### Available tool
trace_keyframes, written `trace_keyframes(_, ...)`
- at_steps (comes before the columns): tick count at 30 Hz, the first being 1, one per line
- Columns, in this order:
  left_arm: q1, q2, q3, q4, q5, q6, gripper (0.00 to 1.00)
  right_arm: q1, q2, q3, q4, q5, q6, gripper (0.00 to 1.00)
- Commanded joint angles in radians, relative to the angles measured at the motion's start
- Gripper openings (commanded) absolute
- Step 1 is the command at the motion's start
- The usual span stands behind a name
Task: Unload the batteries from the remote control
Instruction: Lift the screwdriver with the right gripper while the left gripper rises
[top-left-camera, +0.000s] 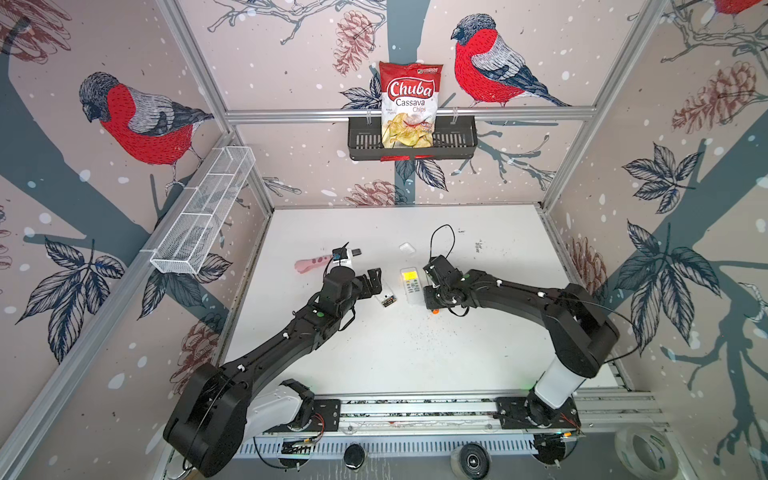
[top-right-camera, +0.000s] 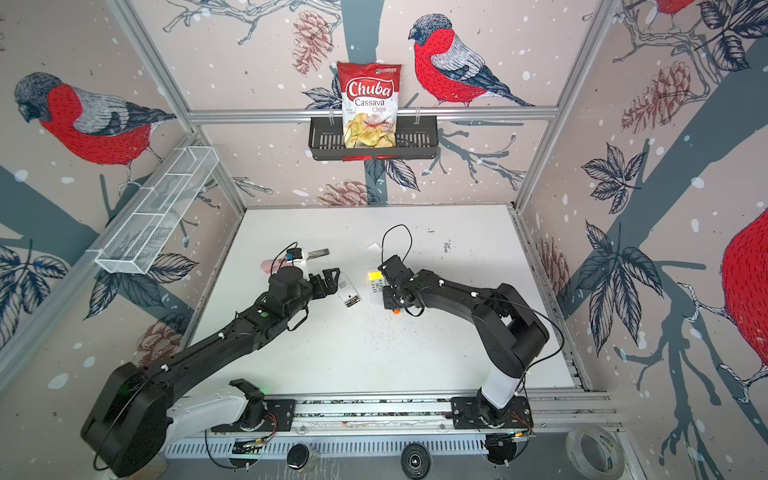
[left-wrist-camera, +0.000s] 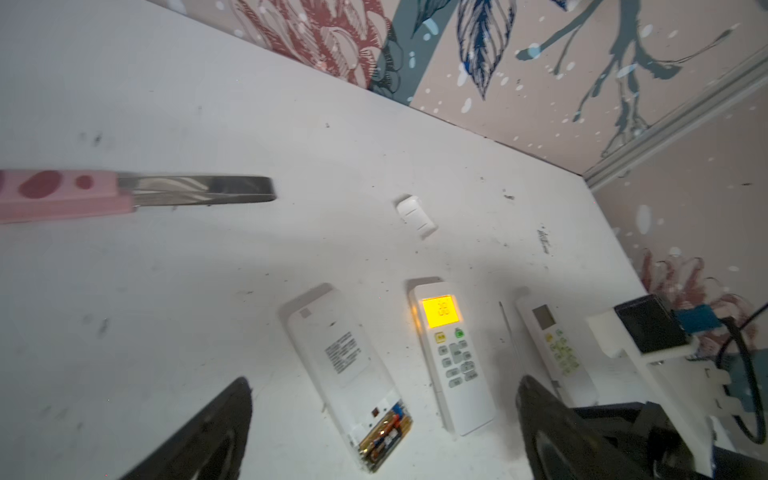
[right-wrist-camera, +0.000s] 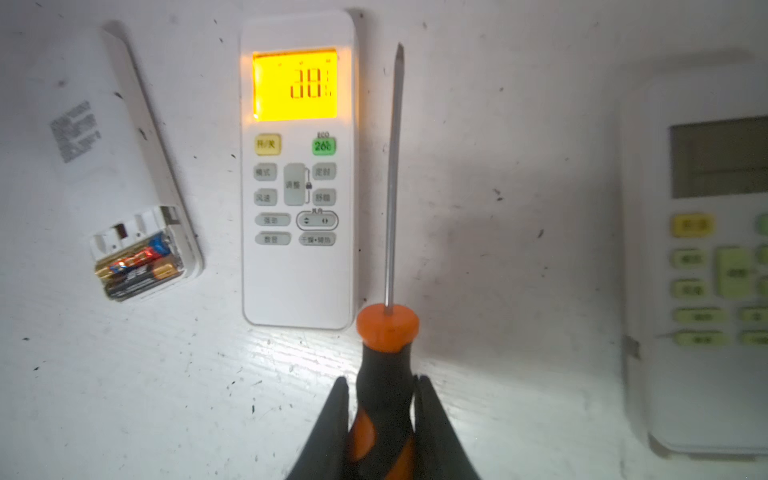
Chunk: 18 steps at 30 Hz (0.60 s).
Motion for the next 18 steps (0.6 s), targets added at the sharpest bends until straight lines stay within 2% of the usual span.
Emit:
trace_keyframes(1,0.021,0.019,0.014,0.108,0.162,-0.041,0.95,-0.007,-0.056,-0.008,0.012,-0.012,-0.072,0.14)
trace_keyframes(5,0.053,0.075,0.025,0.217,0.353,-0.095,0.88,-0.011,-0.125,-0.008,0.055,-0.065,-0.14,0.12)
trace_keyframes(9,0.055,0.144,0.055,0.316,0.497,-0.124,0.8,-0.025,-0.162,-0.002,0.091,-0.146,-0.189,0.12)
trace_keyframes(13,0.055,0.203,0.059,0.399,0.553,-0.149,0.68,-0.023,-0.155,0.024,0.105,-0.208,-0.223,0.12)
trace_keyframes(18,0.055,0.278,0.066,0.447,0.565,-0.165,0.62,-0.001,-0.134,0.06,0.119,-0.241,-0.252,0.12)
